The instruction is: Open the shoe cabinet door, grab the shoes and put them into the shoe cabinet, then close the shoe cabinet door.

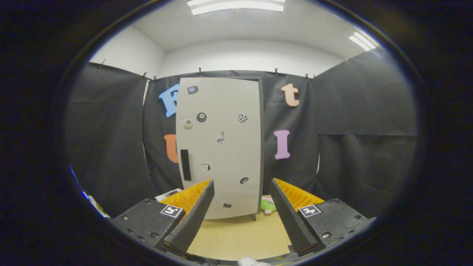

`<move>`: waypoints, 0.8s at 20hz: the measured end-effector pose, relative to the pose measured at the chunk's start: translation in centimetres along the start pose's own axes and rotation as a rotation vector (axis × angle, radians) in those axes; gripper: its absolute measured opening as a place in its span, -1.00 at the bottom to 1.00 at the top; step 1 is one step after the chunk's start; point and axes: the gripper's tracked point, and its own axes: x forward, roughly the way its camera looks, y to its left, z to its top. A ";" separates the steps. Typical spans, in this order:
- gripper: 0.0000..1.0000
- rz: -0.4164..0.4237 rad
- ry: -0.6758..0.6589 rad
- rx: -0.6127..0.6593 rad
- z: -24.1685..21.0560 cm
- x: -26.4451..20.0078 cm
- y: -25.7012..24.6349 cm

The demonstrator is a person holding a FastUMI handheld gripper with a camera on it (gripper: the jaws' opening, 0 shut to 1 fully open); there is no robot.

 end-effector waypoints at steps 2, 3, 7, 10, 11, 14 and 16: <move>0.98 -0.007 -0.002 0.004 0.1 -0.4 -0.6; 0.98 -0.013 -0.002 0.004 0.0 -0.5 -0.8; 0.98 -0.036 -0.009 0.003 0.3 -1.1 -1.4; 0.98 -0.027 -0.012 -0.003 0.4 -1.6 -1.0; 0.98 -0.029 -0.013 -0.009 0.4 -1.7 -1.0; 0.98 -0.022 -0.009 -0.013 0.1 -2.0 -0.6; 0.98 -0.014 0.000 -0.018 -0.1 -2.2 -0.3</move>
